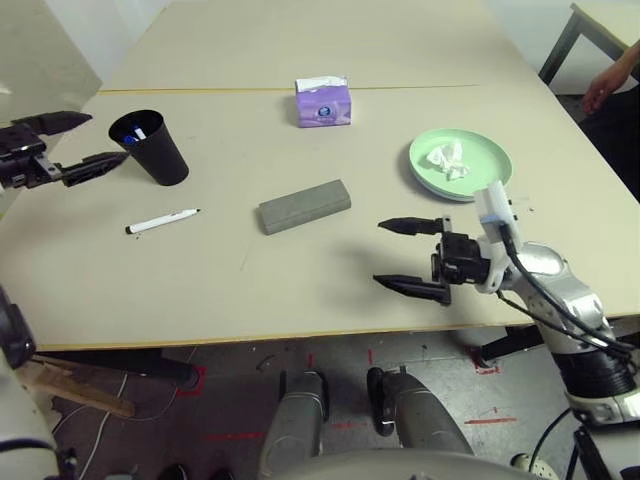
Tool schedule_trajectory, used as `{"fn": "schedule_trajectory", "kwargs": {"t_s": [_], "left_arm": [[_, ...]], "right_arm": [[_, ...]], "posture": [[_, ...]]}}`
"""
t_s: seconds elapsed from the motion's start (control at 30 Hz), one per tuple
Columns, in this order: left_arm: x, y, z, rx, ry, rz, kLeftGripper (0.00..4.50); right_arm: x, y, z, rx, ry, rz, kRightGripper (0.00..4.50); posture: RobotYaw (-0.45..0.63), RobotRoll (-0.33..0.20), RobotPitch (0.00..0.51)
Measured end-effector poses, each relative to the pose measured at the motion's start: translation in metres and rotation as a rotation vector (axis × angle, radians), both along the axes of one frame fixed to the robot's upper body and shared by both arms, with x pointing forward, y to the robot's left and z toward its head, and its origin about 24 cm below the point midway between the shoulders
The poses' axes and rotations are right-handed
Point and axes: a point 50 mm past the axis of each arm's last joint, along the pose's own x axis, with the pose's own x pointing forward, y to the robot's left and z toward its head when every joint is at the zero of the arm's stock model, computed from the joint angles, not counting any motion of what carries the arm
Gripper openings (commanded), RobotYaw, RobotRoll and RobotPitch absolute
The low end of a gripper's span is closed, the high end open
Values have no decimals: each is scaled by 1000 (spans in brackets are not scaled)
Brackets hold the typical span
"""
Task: Organize and tidy the items on the table.
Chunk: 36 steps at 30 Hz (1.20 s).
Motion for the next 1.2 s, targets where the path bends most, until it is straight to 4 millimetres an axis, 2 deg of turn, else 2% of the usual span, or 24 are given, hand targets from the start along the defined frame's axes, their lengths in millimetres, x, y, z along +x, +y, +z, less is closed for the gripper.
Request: {"fn": "schedule_trajectory", "kwargs": {"t_s": [0.23,0.5,0.7,0.93,1.2], "left_arm": [[15,-23,-5,195,167,-134,4489],[16,-24,-18,439,421,-141,4489],[20,-25,-17,524,442,-100,4489],[30,-30,-25,579,425,-63,4489],[33,-25,-31,642,435,10,4489]], "right_arm": [[0,0,0,-1,-2,-16,4500],[-1,-1,-2,3,8,-41,4500],[-1,3,-2,17,8,-46,4500],[-3,6,0,24,9,-48,4500],[-5,6,0,23,20,-52,4500]], "posture": [[-62,0,169],[-57,0,176],[-64,0,180],[-74,0,183],[-66,0,178]]}}
